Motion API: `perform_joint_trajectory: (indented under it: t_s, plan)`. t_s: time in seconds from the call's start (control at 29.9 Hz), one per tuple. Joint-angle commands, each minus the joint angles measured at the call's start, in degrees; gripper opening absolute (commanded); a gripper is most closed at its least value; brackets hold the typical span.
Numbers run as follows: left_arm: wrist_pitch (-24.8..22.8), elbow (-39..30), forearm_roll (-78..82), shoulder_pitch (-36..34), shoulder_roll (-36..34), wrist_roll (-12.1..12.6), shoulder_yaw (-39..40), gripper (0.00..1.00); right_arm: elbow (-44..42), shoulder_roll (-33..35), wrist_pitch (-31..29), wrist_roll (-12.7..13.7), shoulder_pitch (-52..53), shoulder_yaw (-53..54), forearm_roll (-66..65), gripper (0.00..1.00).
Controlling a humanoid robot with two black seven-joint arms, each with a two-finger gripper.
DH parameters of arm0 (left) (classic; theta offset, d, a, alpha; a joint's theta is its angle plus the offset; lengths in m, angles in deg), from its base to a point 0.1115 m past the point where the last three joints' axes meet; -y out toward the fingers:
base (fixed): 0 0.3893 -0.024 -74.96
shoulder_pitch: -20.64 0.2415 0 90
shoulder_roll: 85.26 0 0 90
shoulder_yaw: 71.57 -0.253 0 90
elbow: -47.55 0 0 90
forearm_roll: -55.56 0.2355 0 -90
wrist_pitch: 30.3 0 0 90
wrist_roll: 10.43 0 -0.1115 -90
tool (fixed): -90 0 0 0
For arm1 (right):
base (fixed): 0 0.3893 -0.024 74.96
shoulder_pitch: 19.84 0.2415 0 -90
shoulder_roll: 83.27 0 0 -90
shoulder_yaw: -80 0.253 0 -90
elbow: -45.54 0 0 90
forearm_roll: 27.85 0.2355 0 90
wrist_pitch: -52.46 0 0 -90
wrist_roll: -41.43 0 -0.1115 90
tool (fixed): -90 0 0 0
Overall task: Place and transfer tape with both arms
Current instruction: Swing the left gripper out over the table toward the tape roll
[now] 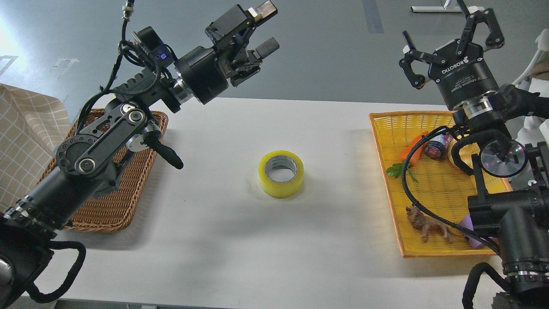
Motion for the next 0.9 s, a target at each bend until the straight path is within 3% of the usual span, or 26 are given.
perform_joint_trajectory:
  t_s: [0.0, 0.27, 0.53, 0.7, 0.77, 0.87]
  plan:
    - [0.83, -1.22, 8.31, 0.19, 0.07, 0.13, -0.91, 0.98, 0.00, 0.00, 0.00, -0.06, -0.41, 0.03, 0.00, 0.97]
    - [1.36, -2.28, 30.28, -0.78, -0.46, 0.57, -6.44, 0.98, -0.09, 0.00, 0.00, -0.24, -0.49, 0.20, 0.00, 0.97]
    - [1.45, -1.84, 31.44, -1.40, -0.46, 2.94, -9.79, 0.98, -0.62, 0.00, 0.00, -0.33, -1.55, 0.38, 0.00, 0.98]
    - [1.45, -1.40, 31.44, -1.22, -0.46, 3.38, -10.05, 0.98, -0.88, 0.88, 0.00, -2.08, -4.44, 0.46, 0.00, 0.98]
    - [1.53, -1.14, 31.44, -1.13, -0.46, 4.08, -10.14, 0.98, -0.97, 0.97, 0.00, -2.96, -5.32, 0.38, 0.00, 0.98]
    - [1.53, -0.87, 31.44, -1.22, -0.55, 7.50, -10.40, 0.98, -1.06, 1.32, 0.00, -4.19, -7.08, 0.38, 0.00, 0.98]
